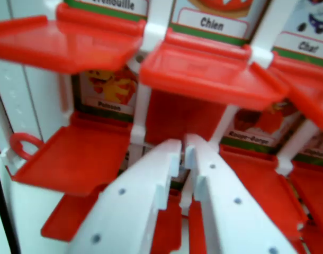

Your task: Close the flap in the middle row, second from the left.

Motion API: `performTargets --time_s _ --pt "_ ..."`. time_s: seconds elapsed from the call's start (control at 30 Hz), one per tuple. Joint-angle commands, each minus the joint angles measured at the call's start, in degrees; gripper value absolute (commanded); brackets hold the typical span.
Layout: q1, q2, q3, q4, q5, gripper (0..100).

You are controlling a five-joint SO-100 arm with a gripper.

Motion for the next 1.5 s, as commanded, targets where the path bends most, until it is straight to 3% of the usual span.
performTargets --time_s 0.0,0.3,0.4,0.53,0.93,1.2,1.47 --pt "0.44 17.14 3.96 1.23 0.0 0" --pt "2.81 49.22 27.77 7.21 -0.7 0" --pt "4.31 63.9 37.71 11.34 -1.93 0" --pt "6.06 81.91 44.82 21.97 -1.76 0" --pt "10.9 109.07 48.6 41.48 0.09 0" --pt "12.48 112.59 45.88 41.22 2.55 0" --pt "12.83 113.12 43.68 40.17 3.16 0"
